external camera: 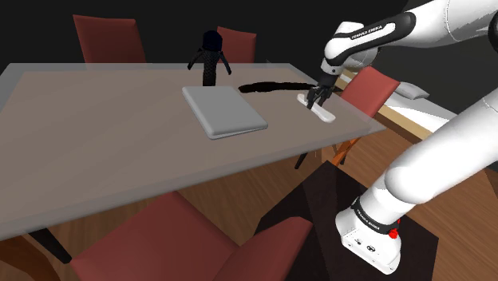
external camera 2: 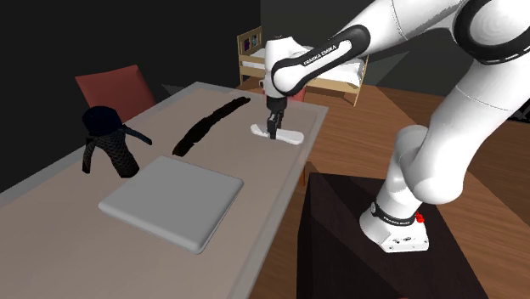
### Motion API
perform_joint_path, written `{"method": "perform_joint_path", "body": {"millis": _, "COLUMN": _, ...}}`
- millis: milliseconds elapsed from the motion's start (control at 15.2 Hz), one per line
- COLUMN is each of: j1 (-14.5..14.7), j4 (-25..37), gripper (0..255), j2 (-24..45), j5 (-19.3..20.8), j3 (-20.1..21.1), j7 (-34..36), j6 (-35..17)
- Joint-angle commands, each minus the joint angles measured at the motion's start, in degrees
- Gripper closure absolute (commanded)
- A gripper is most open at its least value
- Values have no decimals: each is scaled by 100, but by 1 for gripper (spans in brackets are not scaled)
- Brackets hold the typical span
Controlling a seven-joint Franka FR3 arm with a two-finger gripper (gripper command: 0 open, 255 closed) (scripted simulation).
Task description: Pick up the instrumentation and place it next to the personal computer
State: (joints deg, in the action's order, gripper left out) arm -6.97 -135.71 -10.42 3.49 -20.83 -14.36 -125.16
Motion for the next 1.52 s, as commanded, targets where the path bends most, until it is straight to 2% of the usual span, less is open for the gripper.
{"method": "perform_joint_path", "body": {"millis": 0, "j1": 145, "j4": -19, "gripper": 255, "j2": -19, "j5": -38, "j3": 201, "j7": 330, "j6": 4}}
{"method": "perform_joint_path", "body": {"millis": 726, "j1": 890, "j4": 176, "gripper": 255, "j2": 208, "j5": -313, "j3": 1170, "j7": 1863, "j6": -16}}
{"method": "perform_joint_path", "body": {"millis": 1452, "j1": 1594, "j4": 1168, "gripper": 255, "j2": 1069, "j5": -482, "j3": 1978, "j7": 3269, "j6": 99}}
